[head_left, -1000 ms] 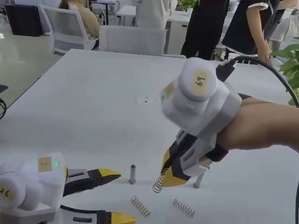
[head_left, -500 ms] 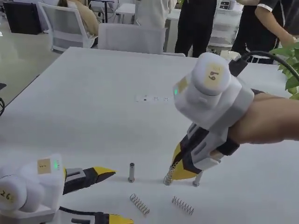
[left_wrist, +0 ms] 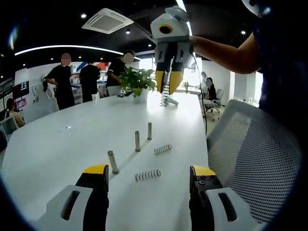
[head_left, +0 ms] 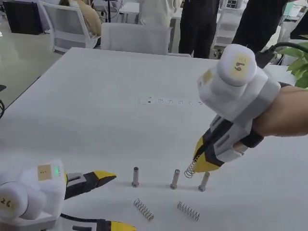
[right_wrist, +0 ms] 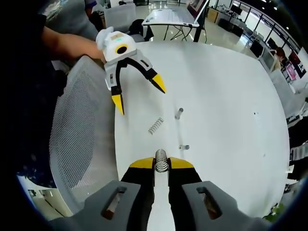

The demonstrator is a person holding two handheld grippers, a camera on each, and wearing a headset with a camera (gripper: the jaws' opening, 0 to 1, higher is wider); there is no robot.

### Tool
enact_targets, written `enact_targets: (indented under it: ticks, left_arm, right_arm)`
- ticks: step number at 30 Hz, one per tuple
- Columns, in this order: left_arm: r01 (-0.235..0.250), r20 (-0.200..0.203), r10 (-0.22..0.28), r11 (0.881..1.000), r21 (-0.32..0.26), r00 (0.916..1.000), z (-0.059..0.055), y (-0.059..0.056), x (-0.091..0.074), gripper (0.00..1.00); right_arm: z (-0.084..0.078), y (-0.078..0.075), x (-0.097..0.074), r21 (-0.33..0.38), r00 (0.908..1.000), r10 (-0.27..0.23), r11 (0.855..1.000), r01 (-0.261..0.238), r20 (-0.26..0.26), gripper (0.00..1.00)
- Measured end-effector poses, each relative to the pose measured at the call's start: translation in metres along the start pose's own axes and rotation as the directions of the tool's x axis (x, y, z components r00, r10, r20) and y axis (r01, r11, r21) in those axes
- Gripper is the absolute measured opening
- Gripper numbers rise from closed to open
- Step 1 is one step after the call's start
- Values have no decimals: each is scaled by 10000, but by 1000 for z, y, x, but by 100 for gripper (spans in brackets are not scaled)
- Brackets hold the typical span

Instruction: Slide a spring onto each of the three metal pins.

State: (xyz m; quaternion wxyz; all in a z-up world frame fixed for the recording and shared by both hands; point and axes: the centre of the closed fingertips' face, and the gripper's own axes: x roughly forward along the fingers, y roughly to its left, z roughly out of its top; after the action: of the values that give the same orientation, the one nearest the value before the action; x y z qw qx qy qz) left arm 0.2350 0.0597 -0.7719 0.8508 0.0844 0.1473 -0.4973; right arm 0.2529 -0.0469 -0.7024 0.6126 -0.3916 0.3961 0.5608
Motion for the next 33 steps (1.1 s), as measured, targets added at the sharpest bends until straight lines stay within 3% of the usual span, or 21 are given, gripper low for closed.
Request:
enact_targets:
  ticks: [8,21,33]
  left_arm:
    - [-36,28,36,10000,13,10000,1,0,1,65]
    - [-36,-28,36,10000,-43,10000,1,2,-1,65]
    - [-59,-64,59,10000,-52,10000,0,3,0,65]
  right_arm:
    - [-17,-13,-1,174,9987,-348,9992,355,-385,7]
    - [-40,-33,1,723,9959,-422,9962,481,-804,7]
    - [-61,-46,17,1002,9915,-495,9930,618,-1206,7]
